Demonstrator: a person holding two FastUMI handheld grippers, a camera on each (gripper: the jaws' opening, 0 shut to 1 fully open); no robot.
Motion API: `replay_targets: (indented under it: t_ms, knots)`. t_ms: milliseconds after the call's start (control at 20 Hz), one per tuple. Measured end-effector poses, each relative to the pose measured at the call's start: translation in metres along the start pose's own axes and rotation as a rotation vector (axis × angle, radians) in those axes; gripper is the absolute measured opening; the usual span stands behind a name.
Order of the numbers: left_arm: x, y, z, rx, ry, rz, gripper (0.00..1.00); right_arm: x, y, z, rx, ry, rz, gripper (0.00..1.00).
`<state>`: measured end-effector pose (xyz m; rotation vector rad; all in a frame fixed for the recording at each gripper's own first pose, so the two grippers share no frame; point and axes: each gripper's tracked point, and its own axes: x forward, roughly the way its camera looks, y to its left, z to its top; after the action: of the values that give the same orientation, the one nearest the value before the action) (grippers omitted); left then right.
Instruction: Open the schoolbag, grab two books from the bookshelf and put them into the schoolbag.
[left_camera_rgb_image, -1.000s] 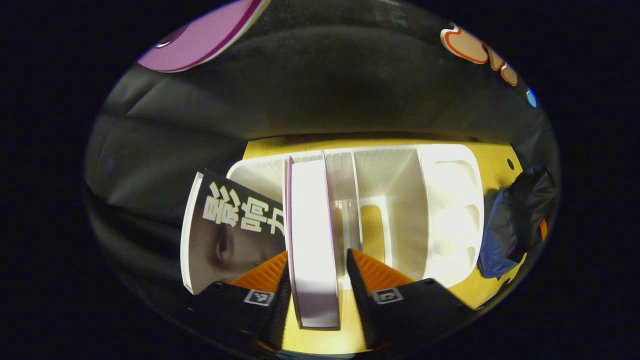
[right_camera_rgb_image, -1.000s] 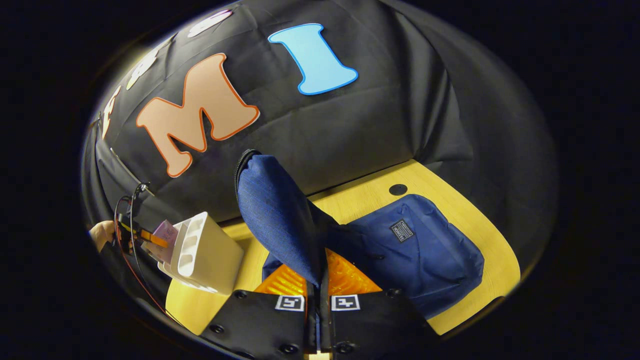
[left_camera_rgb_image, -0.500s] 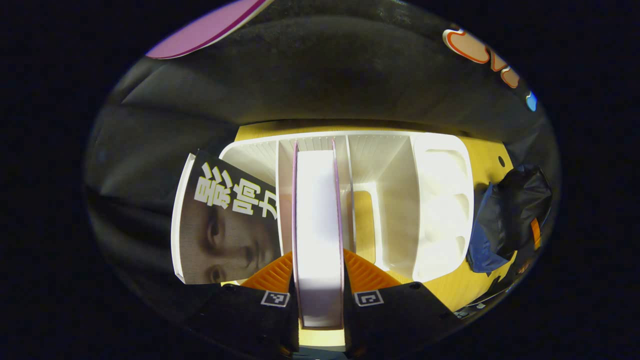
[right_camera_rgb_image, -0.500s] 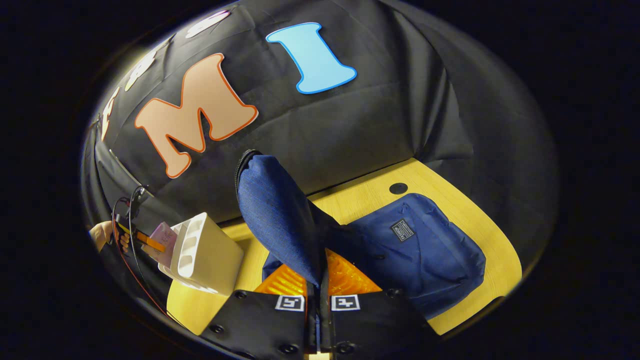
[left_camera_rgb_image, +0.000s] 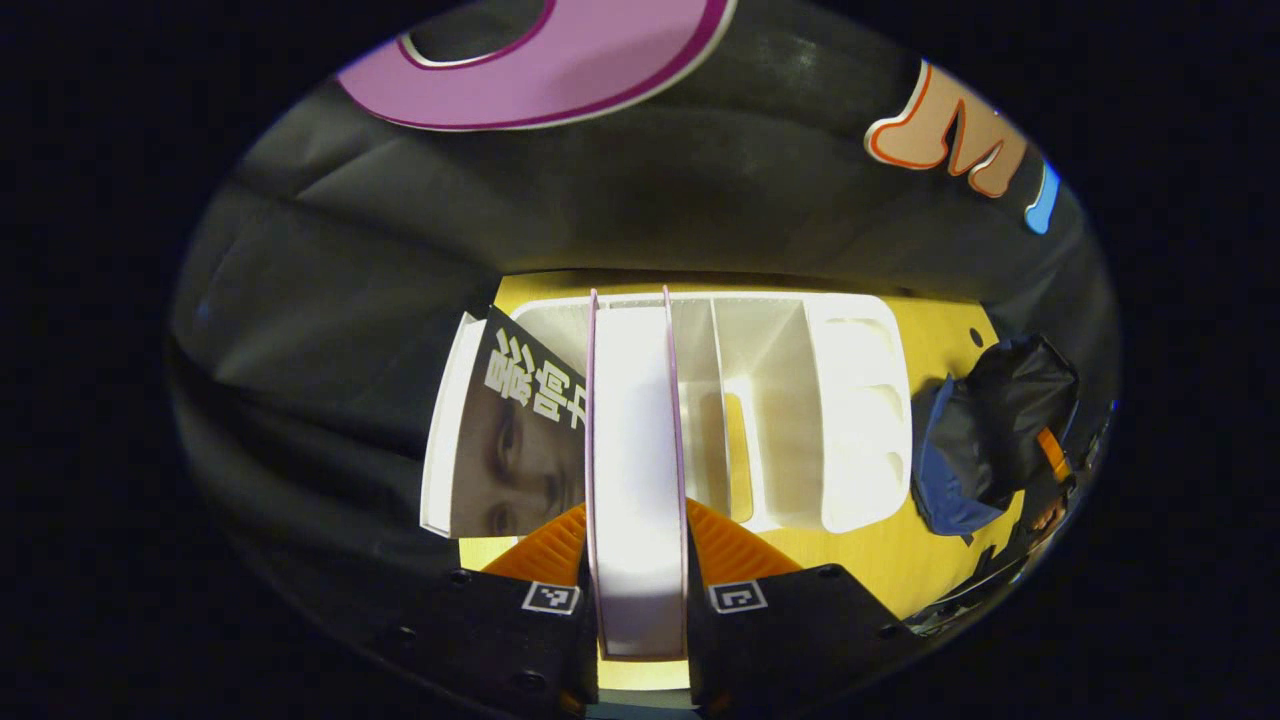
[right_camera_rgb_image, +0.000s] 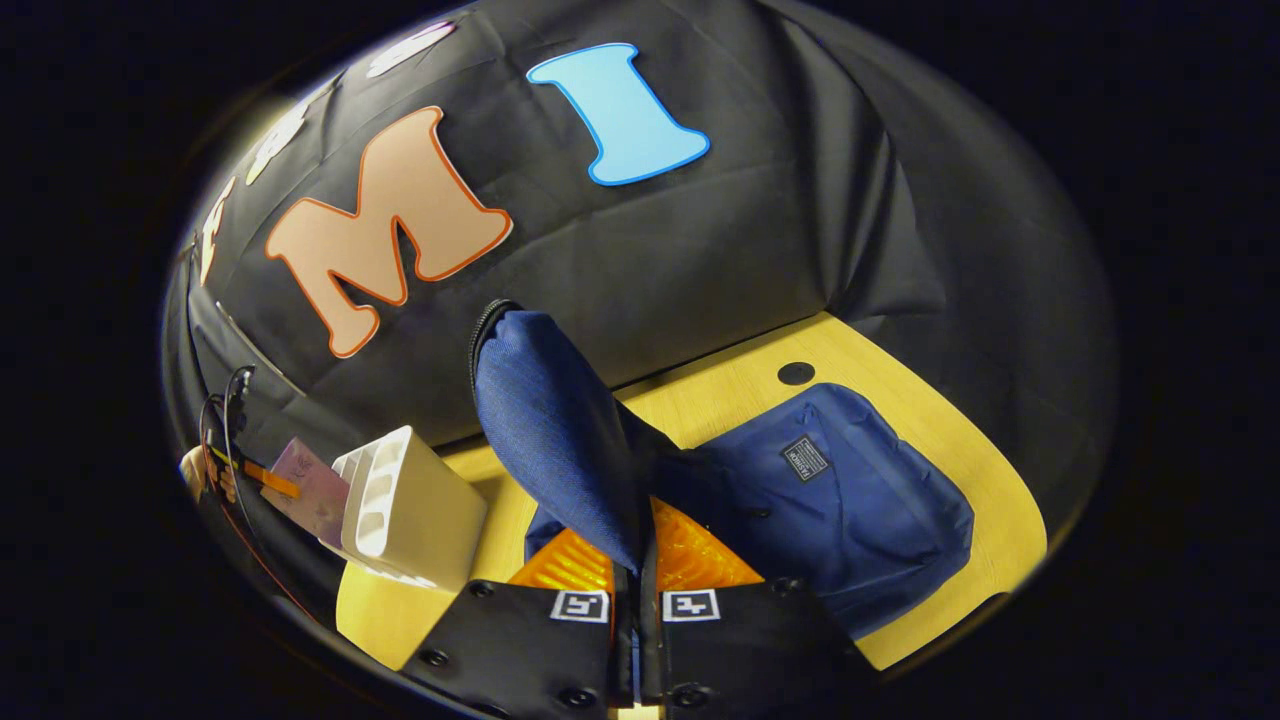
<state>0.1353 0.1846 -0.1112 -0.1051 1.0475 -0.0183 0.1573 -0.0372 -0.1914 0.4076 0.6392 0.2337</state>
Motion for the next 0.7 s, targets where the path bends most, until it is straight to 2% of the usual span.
replay_targets:
  t_ms: [50,100,150,200,250,300,400,650,700]
  knots:
    - [-0.005,0.0,0.0,-0.003,-0.013,-0.011,0.35,0.0,0.0,-0.001,-0.003,0.002,-0.001,0.03]
    - [-0.011,-0.001,0.0,-0.004,-0.025,-0.024,0.32,0.0,0.0,-0.001,-0.005,0.005,-0.001,0.09]
    - [-0.017,-0.001,-0.001,-0.008,-0.033,-0.035,0.32,0.0,0.0,-0.001,-0.007,0.006,-0.002,0.02]
    - [-0.023,0.0,0.0,-0.01,-0.042,-0.042,0.29,0.0,0.0,-0.001,-0.007,0.007,-0.002,0.06]
    - [-0.028,0.002,0.0,-0.012,-0.055,-0.05,0.34,0.0,0.0,-0.002,-0.005,0.009,-0.002,0.02]
    - [-0.034,0.003,0.0,-0.016,-0.064,-0.055,0.31,0.0,0.0,-0.002,-0.005,0.01,-0.002,0.09]
    - [-0.046,0.008,0.002,-0.033,-0.091,-0.07,0.31,0.0,0.0,-0.001,-0.009,0.013,-0.003,0.03]
    - [-0.071,0.022,0.002,-0.153,-0.149,-0.136,0.29,0.0,-0.001,-0.001,-0.009,0.016,-0.011,0.09]
    - [-0.075,0.022,0.004,-0.192,-0.166,-0.162,0.29,0.0,-0.001,0.0,-0.009,0.017,-0.012,0.02]
